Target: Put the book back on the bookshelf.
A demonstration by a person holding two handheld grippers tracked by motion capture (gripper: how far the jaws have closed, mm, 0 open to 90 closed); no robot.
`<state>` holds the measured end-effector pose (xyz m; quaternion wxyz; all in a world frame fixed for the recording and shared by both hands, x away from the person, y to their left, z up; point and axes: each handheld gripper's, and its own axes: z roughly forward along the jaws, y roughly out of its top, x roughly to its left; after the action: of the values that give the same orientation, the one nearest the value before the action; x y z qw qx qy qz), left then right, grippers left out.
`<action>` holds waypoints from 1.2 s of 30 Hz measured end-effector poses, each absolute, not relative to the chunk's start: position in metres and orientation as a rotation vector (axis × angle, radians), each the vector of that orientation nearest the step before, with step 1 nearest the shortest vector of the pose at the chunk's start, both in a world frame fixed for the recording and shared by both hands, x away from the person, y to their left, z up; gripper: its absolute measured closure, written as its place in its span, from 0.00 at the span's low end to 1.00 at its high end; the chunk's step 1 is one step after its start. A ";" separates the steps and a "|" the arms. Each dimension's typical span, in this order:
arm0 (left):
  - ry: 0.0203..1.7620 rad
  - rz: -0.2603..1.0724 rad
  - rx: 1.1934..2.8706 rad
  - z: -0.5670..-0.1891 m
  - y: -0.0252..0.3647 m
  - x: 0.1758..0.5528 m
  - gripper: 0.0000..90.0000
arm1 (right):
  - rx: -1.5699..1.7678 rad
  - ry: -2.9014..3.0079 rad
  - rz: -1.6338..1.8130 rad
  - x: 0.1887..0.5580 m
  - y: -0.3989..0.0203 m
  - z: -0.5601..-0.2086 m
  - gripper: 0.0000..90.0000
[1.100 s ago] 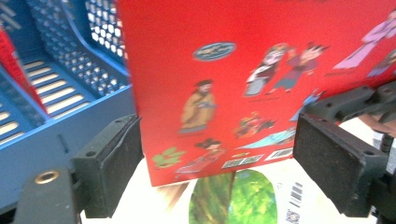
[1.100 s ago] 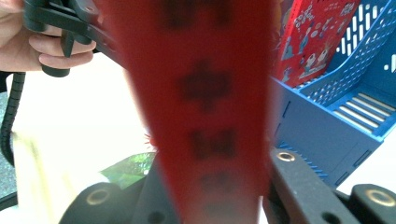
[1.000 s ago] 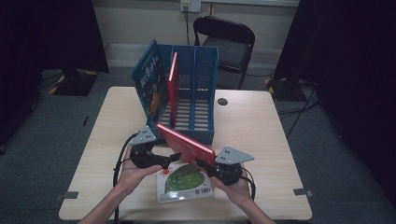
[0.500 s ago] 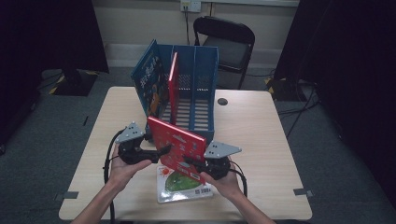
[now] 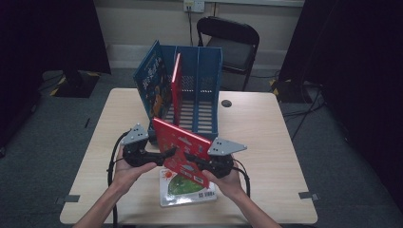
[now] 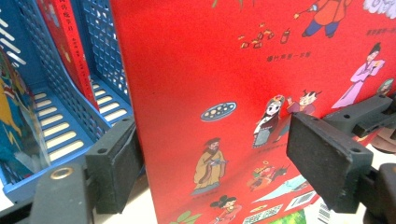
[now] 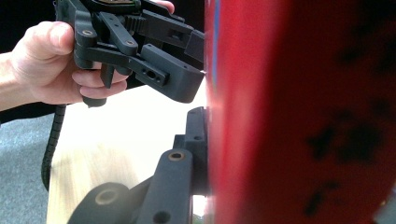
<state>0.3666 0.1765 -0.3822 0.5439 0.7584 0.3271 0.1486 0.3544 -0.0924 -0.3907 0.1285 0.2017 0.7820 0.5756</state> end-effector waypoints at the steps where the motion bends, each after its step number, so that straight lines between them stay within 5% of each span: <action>1: 0.776 0.353 1.800 -0.382 0.177 0.367 0.23 | 0.587 2.274 1.674 0.354 -0.092 -0.391 0.89; 23: 1.013 0.322 1.903 -0.425 0.215 0.355 0.17 | 0.612 2.307 1.641 0.363 -0.086 -0.383 0.89; 36: 1.007 0.388 1.962 -0.441 0.224 0.345 0.17 | 0.654 2.294 1.642 0.364 -0.090 -0.376 0.90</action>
<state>0.3445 0.2244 -0.4409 0.4359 0.7885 0.4049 0.1558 0.3638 -0.0900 -0.3762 0.1227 0.2241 0.7861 0.5628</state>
